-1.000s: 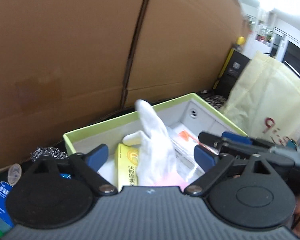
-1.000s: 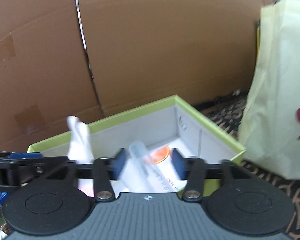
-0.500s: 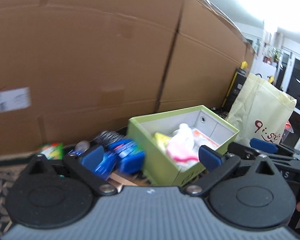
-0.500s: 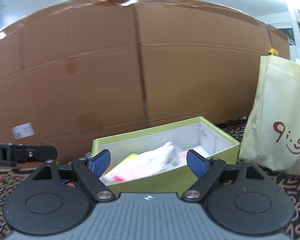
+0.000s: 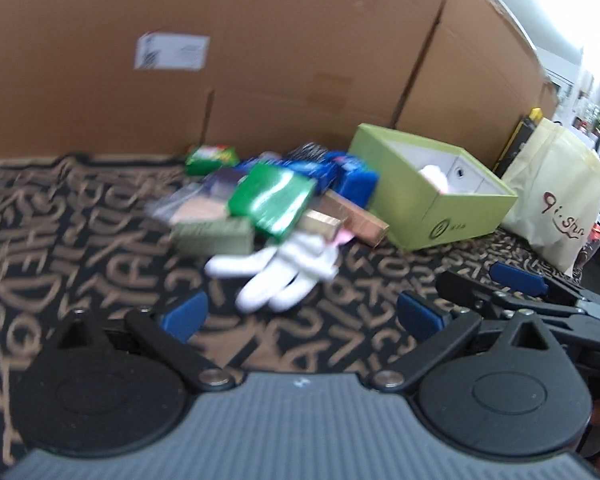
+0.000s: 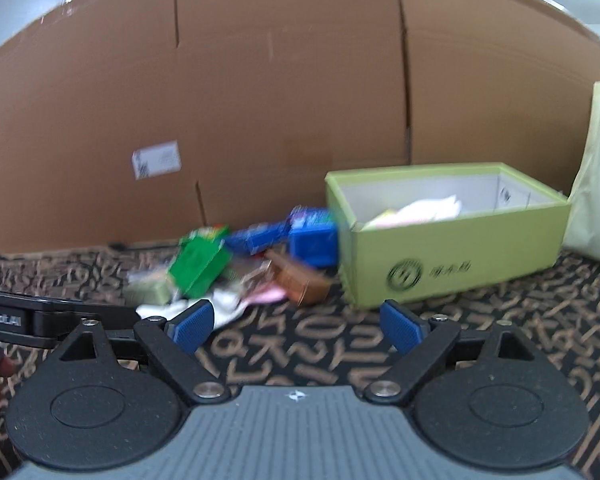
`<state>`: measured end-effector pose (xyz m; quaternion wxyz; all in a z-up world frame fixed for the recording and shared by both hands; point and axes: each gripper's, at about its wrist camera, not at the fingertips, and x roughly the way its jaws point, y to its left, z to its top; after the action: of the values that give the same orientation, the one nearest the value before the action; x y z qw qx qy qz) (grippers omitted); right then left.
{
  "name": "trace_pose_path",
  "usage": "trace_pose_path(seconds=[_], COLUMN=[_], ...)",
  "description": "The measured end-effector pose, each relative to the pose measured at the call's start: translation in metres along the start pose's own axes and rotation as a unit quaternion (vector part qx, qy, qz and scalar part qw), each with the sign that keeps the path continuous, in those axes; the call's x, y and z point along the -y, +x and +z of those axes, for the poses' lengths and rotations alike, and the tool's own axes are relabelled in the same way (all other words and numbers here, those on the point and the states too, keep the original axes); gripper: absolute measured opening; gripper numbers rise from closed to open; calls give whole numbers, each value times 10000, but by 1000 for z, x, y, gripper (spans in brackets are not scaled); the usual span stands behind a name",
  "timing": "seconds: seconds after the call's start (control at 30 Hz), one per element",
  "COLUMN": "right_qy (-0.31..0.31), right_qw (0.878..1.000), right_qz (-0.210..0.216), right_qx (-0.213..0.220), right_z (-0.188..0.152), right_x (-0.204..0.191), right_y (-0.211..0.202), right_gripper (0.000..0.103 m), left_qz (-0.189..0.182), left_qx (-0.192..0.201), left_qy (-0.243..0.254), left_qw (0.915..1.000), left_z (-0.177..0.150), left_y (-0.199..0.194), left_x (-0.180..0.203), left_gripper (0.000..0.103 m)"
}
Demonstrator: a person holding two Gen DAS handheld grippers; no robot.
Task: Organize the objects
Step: 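Carry the tube and glove into the lime-green box and release them, then grasp the green box with the right gripper while the left grasps the green-gold bar box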
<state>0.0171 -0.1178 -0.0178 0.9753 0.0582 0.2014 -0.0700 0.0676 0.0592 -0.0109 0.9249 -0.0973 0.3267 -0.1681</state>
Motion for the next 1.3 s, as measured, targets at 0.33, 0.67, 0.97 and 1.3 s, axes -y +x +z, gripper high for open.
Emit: trace_pose_path(seconds=[0.33,0.67,0.97,1.3], right_qy=[-938,-2763,-3052,-1286], right_qw=[9953,9606,9505,9910], right_qz=[238,305,576,348], right_qx=[70,76,-100,-161], right_z=[-8,15,19,5], right_x=[-48,-93,-102,-59], right_y=[22,106,137,76], right_gripper=[92,89,69,68], left_qz=[525,595,651,853], left_qx=[76,165,215,-134], left_qy=[-144,-402,-253,116], left_qw=[9985,9973,9973,9962], left_z=[1,-1,23,46], left_y=[-11,-21,3,75], left_x=[-45,-65,-60,-42], left_gripper=[103,103,103,103])
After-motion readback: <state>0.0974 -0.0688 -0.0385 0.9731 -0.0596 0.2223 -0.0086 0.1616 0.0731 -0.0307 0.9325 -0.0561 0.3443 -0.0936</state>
